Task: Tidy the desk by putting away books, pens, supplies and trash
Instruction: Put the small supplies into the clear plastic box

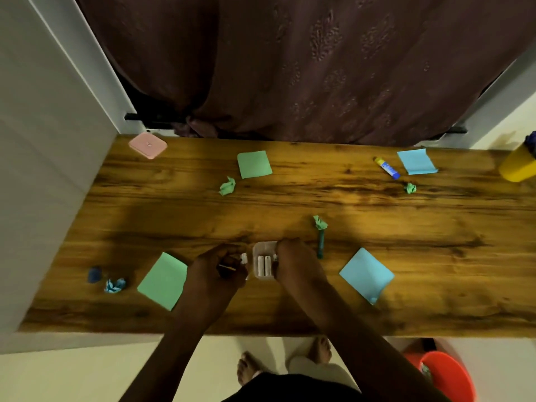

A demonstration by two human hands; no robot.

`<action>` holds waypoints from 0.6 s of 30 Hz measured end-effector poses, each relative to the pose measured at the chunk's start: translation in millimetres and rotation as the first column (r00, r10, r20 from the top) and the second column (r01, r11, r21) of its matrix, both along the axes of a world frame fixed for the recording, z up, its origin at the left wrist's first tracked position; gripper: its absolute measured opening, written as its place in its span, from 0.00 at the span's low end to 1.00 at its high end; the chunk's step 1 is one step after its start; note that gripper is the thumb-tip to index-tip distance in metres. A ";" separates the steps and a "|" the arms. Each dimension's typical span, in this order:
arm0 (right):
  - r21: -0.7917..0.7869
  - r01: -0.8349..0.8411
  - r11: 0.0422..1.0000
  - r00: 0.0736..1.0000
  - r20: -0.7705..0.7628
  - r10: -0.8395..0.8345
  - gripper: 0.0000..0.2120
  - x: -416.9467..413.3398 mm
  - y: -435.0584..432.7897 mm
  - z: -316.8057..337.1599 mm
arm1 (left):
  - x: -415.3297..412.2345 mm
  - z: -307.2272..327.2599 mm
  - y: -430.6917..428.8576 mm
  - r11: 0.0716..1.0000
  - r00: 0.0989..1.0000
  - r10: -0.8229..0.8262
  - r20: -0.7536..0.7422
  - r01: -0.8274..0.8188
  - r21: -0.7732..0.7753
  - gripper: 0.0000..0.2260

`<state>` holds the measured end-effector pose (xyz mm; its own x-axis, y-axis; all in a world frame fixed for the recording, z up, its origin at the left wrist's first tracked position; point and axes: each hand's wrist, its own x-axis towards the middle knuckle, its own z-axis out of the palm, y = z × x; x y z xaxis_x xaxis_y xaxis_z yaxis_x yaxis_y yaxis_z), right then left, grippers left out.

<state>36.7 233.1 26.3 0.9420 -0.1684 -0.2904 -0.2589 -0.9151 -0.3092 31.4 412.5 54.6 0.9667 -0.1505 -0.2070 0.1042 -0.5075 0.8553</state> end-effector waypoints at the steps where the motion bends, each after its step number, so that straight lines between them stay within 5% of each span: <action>1: -0.020 0.002 1.000 1.000 -0.016 -0.003 0.10 2.0 1.6 -0.8 | -0.5 -0.2 0.4 1.000 1.000 -0.006 -0.004 0.006 -0.005 0.11; 10: 0.022 0.012 1.000 1.000 -0.002 -0.012 0.10 9.9 -0.1 -11.9 | 0.1 -5.3 -6.1 0.999 0.999 -0.036 -0.023 0.035 -0.024 0.09; 15: 0.324 0.035 0.945 0.989 0.124 -0.079 0.05 6.6 -25.8 3.6 | 6.1 -9.4 -17.4 0.997 0.999 -0.043 -0.004 0.043 -0.062 0.11; 18: 0.569 0.049 0.821 0.987 0.098 -0.126 0.09 -1.4 -33.3 25.4 | 9.1 -5.7 -33.1 0.992 0.997 -0.063 0.036 0.066 -0.110 0.17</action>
<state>35.2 199.8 51.8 0.9659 -0.0955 -0.2408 -0.2531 -0.5465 -0.7983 40.5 379.5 48.9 0.9602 -0.2328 -0.1546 0.0459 -0.4143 0.9090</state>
